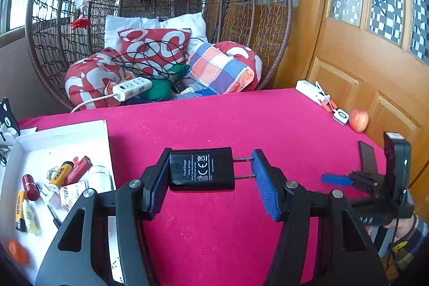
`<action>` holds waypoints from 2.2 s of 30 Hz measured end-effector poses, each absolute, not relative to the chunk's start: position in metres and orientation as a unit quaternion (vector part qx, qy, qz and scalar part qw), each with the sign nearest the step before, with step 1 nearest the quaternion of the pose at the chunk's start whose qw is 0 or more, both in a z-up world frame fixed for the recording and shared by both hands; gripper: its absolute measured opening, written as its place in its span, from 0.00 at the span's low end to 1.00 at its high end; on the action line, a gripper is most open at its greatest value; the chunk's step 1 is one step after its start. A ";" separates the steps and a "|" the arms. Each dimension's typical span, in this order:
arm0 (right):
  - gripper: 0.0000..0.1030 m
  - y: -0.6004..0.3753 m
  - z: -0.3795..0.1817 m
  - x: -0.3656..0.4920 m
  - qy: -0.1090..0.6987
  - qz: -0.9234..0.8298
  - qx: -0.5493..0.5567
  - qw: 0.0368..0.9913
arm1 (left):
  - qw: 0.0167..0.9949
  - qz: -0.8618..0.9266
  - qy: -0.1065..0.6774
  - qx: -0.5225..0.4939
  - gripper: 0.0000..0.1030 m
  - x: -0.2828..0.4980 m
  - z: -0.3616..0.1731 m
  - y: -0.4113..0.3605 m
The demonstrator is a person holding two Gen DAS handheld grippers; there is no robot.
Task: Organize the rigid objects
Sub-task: 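Grasp the black plug with the left tool while the right tool grasps the blue binder clip, then carry the black plug and binder clip over the white tray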
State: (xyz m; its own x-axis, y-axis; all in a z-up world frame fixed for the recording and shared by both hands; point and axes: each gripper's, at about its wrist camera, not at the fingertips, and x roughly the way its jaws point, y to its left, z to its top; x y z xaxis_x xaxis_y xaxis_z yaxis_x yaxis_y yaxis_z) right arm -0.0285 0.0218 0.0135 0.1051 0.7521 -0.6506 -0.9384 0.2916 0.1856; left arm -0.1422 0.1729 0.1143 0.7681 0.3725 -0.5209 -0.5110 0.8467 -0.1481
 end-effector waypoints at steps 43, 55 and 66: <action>0.29 0.036 0.188 -0.100 0.093 0.645 -0.068 0.756 | 0.898 0.404 0.112 -0.135 0.57 -0.295 0.182 0.201; 0.29 0.064 0.188 -0.120 0.098 0.670 -0.086 0.731 | 0.884 0.421 0.122 -0.161 0.57 -0.308 0.168 0.214; 0.29 0.111 0.191 -0.153 0.100 0.704 -0.115 0.694 | 0.865 0.447 0.127 -0.190 0.57 -0.336 0.153 0.229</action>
